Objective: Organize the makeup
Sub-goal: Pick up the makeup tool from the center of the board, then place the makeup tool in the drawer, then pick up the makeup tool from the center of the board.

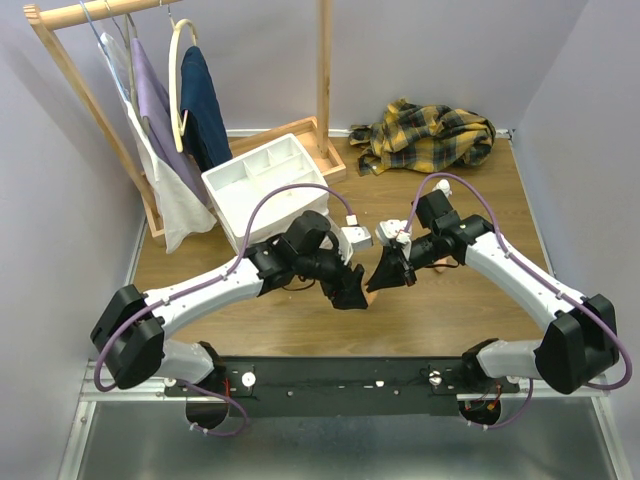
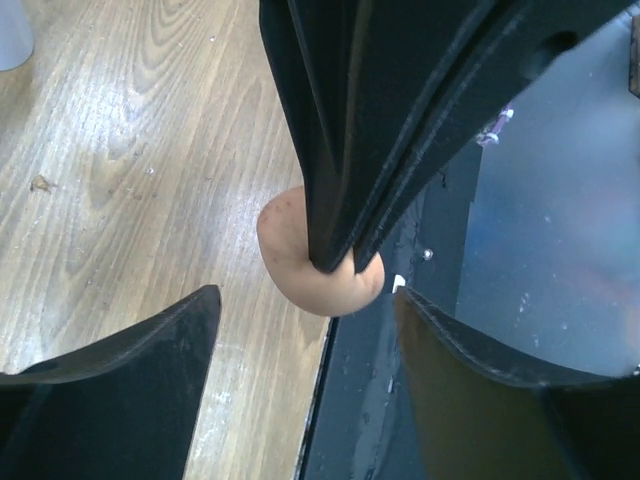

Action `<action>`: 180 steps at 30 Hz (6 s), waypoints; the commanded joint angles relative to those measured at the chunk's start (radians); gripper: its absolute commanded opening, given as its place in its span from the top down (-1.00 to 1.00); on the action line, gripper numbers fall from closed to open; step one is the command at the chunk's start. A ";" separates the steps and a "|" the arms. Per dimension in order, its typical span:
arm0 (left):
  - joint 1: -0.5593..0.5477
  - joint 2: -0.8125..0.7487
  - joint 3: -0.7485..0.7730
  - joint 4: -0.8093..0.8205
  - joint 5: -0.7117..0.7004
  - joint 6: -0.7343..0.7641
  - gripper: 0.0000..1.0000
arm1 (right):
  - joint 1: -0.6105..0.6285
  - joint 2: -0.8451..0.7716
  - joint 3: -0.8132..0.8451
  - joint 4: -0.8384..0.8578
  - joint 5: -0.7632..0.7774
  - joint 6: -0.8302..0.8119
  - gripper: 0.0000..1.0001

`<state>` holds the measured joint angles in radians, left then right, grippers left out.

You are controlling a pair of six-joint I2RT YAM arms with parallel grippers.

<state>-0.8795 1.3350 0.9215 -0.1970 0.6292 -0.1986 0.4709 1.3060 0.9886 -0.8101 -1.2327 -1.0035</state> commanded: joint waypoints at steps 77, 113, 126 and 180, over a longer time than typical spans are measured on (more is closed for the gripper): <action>0.068 -0.174 0.079 -0.321 -0.910 0.202 1.00 | -0.012 -0.063 -0.047 0.146 0.291 0.052 -1.00; 0.068 -0.132 0.105 -0.380 -0.938 0.179 0.02 | -0.012 -0.048 -0.039 0.127 0.309 0.045 -1.00; 0.070 -0.166 0.097 -0.369 -0.912 0.176 0.03 | -0.012 -0.048 -0.036 0.127 0.322 0.045 -1.00; 0.077 -0.197 -0.010 -0.449 -0.951 0.142 1.00 | -0.015 -0.047 -0.034 0.124 0.335 0.046 -1.00</action>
<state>-0.8059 1.1313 0.9234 -0.6315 -0.3038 -0.0456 0.4625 1.2568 0.9562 -0.6762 -0.9054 -0.9539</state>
